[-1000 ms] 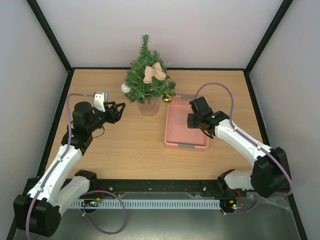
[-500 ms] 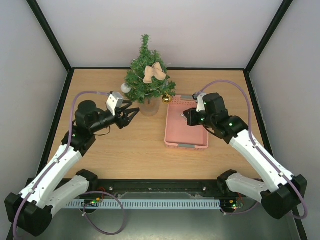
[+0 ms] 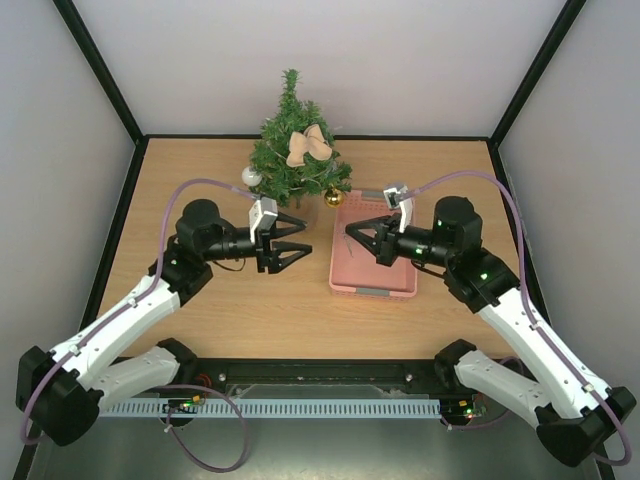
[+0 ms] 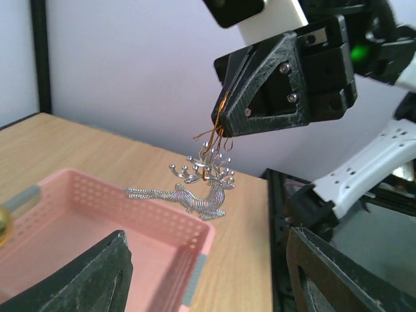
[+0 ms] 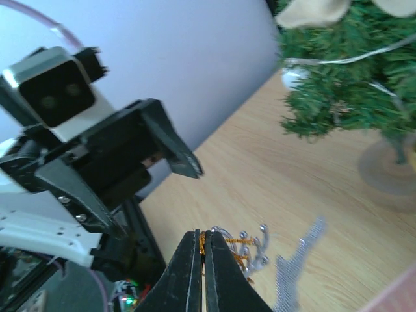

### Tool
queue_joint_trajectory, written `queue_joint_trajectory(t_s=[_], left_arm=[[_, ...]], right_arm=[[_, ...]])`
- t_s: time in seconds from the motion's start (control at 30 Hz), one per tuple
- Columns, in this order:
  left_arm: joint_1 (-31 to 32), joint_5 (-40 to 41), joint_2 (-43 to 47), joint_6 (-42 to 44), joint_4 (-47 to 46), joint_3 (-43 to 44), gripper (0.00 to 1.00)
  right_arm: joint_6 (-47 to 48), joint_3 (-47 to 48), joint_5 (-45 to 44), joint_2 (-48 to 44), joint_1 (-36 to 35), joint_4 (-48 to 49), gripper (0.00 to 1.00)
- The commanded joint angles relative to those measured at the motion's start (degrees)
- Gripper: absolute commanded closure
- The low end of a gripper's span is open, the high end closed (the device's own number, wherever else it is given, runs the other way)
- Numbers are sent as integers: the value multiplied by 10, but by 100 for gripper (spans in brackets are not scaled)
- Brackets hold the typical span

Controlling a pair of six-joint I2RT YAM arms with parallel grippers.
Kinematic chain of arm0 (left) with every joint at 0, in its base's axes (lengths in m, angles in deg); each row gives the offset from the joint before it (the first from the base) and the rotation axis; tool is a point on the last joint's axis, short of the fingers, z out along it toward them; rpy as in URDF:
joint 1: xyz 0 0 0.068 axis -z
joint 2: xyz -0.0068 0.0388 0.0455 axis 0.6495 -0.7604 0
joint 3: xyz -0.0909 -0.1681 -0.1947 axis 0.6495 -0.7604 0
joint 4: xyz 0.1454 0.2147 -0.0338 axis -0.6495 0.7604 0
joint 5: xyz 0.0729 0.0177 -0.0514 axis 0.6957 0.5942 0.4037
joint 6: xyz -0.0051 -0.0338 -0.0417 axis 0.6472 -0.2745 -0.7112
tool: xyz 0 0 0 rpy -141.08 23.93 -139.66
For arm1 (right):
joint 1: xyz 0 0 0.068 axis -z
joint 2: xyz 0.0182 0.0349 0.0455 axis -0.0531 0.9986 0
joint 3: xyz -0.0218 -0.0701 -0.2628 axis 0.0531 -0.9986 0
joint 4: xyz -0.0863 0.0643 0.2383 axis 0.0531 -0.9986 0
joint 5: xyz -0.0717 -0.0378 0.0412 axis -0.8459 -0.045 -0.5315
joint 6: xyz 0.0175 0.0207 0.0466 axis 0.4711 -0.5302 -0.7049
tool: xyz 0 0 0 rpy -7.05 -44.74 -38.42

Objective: Decorate the small christmas tree
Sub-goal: Hang the decoration item on the Christmas tree.

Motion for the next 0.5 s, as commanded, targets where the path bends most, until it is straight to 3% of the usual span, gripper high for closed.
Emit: queue_joint_trajectory(t_s=[0.0,0.13,0.33,0.47], left_arm=[[24,-53,-27,-25,-88,16,32],[69,0,-46,-1,-70,42,32],[149,170,-67,58,-2,95,28],[172,237,-78,64,-4,105,28]], right_arm=[[-61,-33,86,-29,-6,118,98],[-125,-46,77,-32,-8,181,98],[-174,-64,53,-34,-17,230,98],[-199,-70,32,-33,-19,259,98]])
